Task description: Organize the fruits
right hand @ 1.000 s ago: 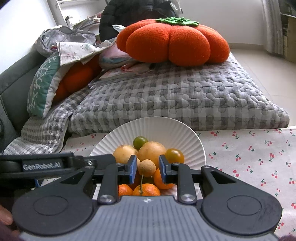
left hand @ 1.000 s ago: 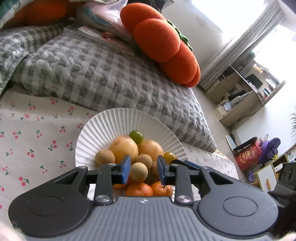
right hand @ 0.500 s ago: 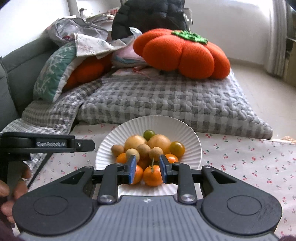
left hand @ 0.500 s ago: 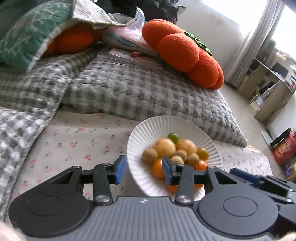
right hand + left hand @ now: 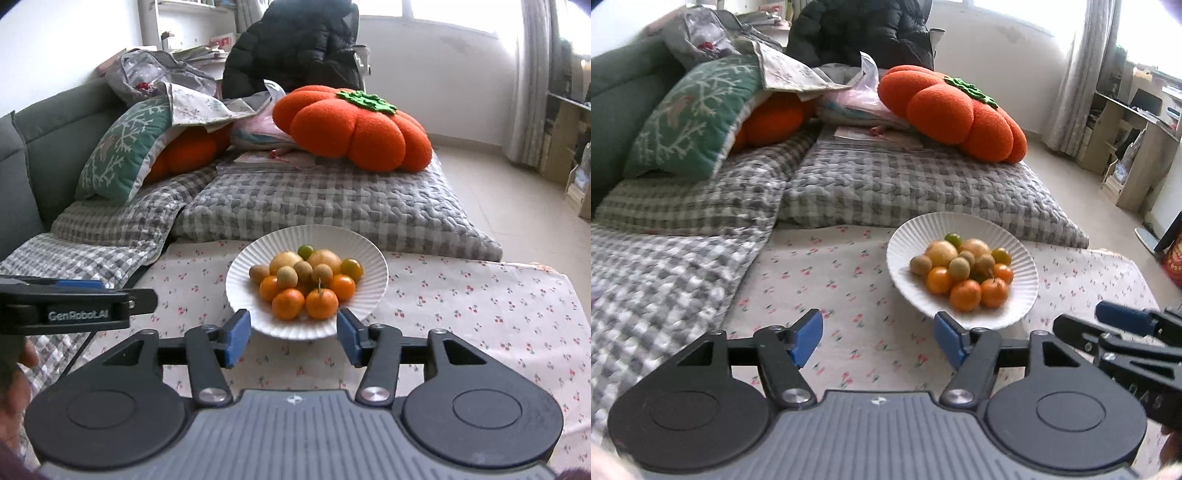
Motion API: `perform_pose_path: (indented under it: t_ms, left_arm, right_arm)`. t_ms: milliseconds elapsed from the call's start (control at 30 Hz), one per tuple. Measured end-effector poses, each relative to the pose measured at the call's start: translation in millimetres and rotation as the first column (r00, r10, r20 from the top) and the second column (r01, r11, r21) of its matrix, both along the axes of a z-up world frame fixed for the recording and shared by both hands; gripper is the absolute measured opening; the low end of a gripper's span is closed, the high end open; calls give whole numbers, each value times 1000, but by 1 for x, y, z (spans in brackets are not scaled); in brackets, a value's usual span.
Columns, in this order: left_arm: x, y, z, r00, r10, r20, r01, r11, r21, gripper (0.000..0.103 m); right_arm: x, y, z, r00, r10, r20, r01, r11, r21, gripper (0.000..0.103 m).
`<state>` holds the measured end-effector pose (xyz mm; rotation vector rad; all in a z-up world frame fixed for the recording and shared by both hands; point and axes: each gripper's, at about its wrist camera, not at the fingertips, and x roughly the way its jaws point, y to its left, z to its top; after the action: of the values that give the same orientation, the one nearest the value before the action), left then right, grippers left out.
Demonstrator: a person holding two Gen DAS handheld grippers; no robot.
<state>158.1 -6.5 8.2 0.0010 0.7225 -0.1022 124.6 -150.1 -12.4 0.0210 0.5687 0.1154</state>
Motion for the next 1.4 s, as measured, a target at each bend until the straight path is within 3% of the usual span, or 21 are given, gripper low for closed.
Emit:
perform_pose_path:
  t_ms: [333,500,667,833,1400]
  left_arm:
    - [-50,5,-2,999,-21,46,20,999,30,78]
    - [-64,7,-2,999,-21,50,19,1000,24,81]
    - [-75,4,0,996,-22,81,18,998,60,90]
    - [-81,3,4,994,-33,101,26,997,71,96]
    - [-85,1,5,993,-23,117,12,995,95,97]
  right_arm:
    - [-48,2,5,999,-19,45,18,999,30,66]
    - [-61,3,6,999,-40,12,39,997,71,86]
    - [-67,14,8,998,-46,43,46,999,2,102]
    - [-68,13,7,998,-60,31,60,998,-1,103]
    - [-70,15,5,997,-76,4,76,997,15,103]
